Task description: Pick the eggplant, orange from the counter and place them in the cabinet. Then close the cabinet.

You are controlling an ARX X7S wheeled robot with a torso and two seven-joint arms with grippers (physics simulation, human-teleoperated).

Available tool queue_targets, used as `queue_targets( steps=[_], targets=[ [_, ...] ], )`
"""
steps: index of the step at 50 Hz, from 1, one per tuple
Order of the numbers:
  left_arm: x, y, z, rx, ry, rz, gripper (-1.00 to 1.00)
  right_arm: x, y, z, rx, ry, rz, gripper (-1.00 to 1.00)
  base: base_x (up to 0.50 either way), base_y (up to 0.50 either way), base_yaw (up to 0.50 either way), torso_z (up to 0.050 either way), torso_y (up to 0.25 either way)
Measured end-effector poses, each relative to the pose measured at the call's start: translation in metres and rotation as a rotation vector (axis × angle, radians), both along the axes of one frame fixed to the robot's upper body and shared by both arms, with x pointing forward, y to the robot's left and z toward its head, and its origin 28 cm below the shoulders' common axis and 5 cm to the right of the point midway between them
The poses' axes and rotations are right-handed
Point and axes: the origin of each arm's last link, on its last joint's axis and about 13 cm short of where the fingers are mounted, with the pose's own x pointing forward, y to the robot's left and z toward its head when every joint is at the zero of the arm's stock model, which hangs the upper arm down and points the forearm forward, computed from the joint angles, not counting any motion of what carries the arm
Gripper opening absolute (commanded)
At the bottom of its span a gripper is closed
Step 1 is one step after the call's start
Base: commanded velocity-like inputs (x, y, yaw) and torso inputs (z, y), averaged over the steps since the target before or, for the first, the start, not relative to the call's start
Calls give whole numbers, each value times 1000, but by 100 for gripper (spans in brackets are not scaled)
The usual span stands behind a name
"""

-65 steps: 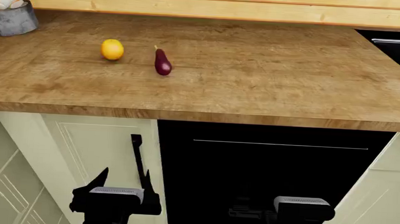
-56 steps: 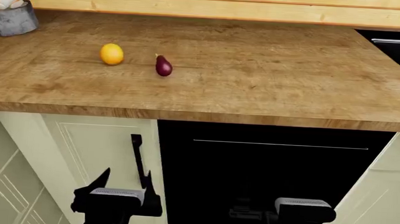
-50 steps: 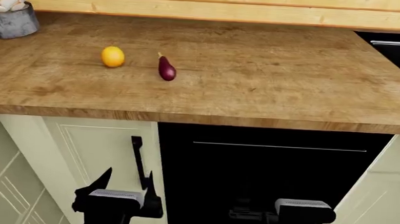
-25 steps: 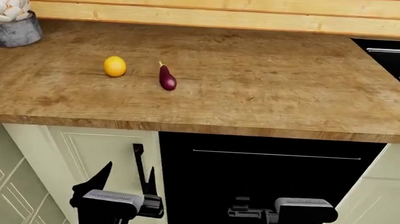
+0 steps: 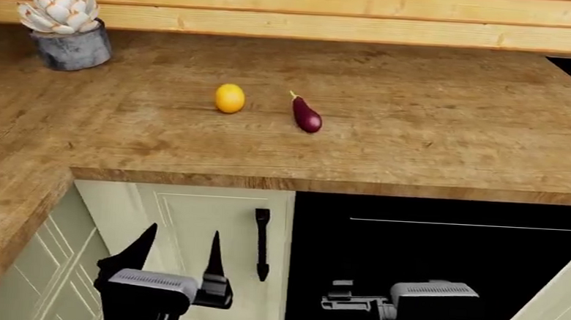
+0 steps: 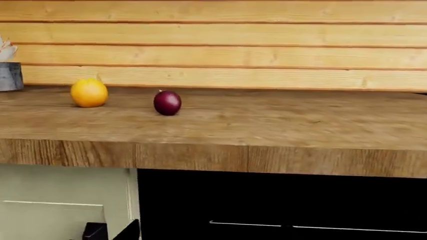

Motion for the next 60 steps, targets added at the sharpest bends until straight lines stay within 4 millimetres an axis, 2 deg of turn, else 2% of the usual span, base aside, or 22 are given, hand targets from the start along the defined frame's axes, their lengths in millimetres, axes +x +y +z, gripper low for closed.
queue_targets(
  steps=[5, 9, 13, 25, 34, 43, 50, 60],
  targets=[
    [2, 2, 12, 6, -11, 1, 100, 1, 1, 8, 1, -8, 12, 100, 0, 0, 0, 3, 0],
    [6, 6, 31, 9, -34, 0, 100, 6, 1, 25, 13, -18, 27, 100, 0, 0, 0, 0, 0],
    [13, 12, 56, 27, -74, -13, 100, 14, -3, 49, 31, -26, 42, 100, 0, 0, 0, 0, 0],
    [34, 24, 124, 59, -152, -77, 100, 34, -15, 129, 24, -68, 104, 100, 0, 0, 0, 49, 39],
    [58, 32, 179, 127, -59, -226, 100, 58, -22, 194, 24, 13, 177, 100, 0, 0, 0, 16, 11],
    [89, 39, 233, 205, 151, -357, 100, 84, -24, 249, -54, 175, 283, 100, 0, 0, 0, 0, 0],
    [96, 43, 259, 238, 247, -393, 100, 89, -25, 270, -123, 268, 317, 100, 0, 0, 0, 0, 0],
    [92, 48, 269, 261, 305, -397, 100, 87, -27, 271, -166, 356, 314, 100, 0, 0, 0, 0, 0]
  ],
)
